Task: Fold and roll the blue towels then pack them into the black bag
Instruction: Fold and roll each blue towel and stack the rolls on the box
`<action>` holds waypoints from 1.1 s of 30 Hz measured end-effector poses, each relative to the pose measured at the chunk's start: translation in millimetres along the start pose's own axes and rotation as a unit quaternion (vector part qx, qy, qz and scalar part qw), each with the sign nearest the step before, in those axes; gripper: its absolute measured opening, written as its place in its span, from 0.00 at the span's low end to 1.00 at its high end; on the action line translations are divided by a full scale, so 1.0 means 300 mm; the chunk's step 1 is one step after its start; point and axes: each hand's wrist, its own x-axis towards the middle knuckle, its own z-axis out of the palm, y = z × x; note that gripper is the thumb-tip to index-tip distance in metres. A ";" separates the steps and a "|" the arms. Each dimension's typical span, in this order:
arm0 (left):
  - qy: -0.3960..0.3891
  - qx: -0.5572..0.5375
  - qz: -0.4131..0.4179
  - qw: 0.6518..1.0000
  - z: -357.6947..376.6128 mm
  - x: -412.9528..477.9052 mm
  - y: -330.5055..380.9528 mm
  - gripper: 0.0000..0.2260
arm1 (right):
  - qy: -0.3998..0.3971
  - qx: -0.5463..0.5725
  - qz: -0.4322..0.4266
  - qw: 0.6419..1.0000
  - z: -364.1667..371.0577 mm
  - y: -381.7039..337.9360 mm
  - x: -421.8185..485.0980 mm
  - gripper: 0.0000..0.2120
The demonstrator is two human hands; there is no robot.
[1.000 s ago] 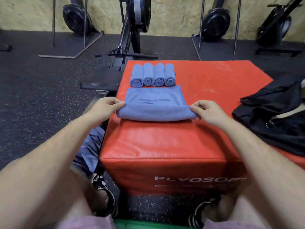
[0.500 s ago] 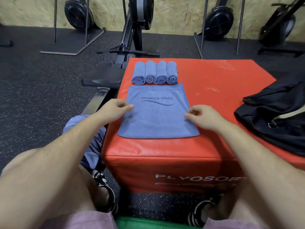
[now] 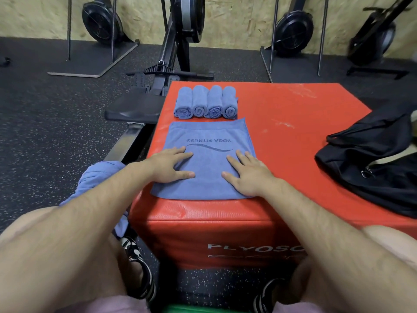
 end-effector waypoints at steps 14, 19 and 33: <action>0.005 0.026 0.045 0.999 -0.179 0.013 0.023 0.13 | -0.064 -0.114 -0.033 0.991 -0.212 -0.085 -0.028 0.23; 0.023 0.010 0.016 1.000 -0.144 0.123 -0.052 0.17 | 0.035 0.005 -0.085 0.996 -0.196 0.019 0.154 0.13; 0.011 -0.082 -0.042 0.996 -0.147 0.262 -0.145 0.11 | 0.056 0.066 -0.062 0.994 -0.165 0.192 0.319 0.12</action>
